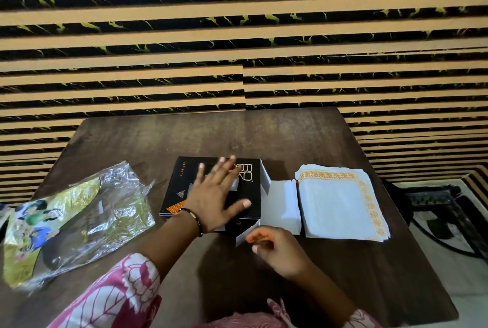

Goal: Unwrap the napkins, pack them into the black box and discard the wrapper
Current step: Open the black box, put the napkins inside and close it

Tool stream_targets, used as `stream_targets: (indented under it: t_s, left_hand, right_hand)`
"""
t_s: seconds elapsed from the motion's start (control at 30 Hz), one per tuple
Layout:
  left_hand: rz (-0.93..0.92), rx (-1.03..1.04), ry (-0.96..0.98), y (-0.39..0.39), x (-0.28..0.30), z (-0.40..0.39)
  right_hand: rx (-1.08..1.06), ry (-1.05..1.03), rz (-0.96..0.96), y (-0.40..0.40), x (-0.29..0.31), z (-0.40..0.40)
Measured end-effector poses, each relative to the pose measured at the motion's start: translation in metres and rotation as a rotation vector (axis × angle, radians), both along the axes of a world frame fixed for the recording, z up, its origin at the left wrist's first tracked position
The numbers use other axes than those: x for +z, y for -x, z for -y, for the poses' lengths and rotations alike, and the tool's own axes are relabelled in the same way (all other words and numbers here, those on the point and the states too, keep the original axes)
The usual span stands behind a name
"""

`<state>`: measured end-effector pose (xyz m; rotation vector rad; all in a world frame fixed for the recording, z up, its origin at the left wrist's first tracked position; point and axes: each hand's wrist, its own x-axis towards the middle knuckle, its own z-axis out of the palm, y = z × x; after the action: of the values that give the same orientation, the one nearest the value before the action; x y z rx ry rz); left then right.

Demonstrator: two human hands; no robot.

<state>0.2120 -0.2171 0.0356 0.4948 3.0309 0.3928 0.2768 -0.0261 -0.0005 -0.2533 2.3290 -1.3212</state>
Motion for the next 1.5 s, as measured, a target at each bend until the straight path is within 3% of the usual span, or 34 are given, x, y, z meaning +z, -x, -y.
stream_targets:
  t_s: [0.13,0.27,0.53,0.73,0.83,1.13,1.27,1.4,1.5]
  left_hand:
    - [0.053,-0.17,0.147,-0.002,-0.004,-0.023]
    - [0.03,-0.138,0.163,0.006,-0.006,-0.014]
    - [0.029,-0.135,0.157,0.005,-0.005,-0.012]
    - [0.043,-0.139,0.16,0.005,-0.006,-0.013]
    - [0.049,-0.14,0.164,0.004,-0.005,-0.014]
    - [0.065,-0.141,0.16,0.005,-0.004,-0.014]
    - [0.059,-0.134,0.161,0.006,-0.005,-0.015]
    - [0.062,-0.133,0.153,0.004,-0.004,-0.016]
    - [0.066,-0.128,0.155,0.004,-0.003,-0.015]
  right_hand:
    - [-0.042,0.093,0.079,0.009,0.002,-0.01]
    - [-0.242,0.184,0.155,0.029,0.01,-0.033]
    - [-0.192,0.159,0.229,0.077,0.007,-0.008]
    - [-0.432,0.237,0.145,0.128,0.017,-0.006]
    - [-0.388,0.25,0.119,0.143,0.02,0.001]
    - [-0.27,0.353,0.271,0.156,0.027,0.018]
    - [-0.331,0.056,0.074,0.136,0.013,0.009]
    - [-0.076,-0.524,-0.366,0.098,-0.011,-0.001]
    - [0.039,-0.703,-0.368,0.077,-0.037,-0.006]
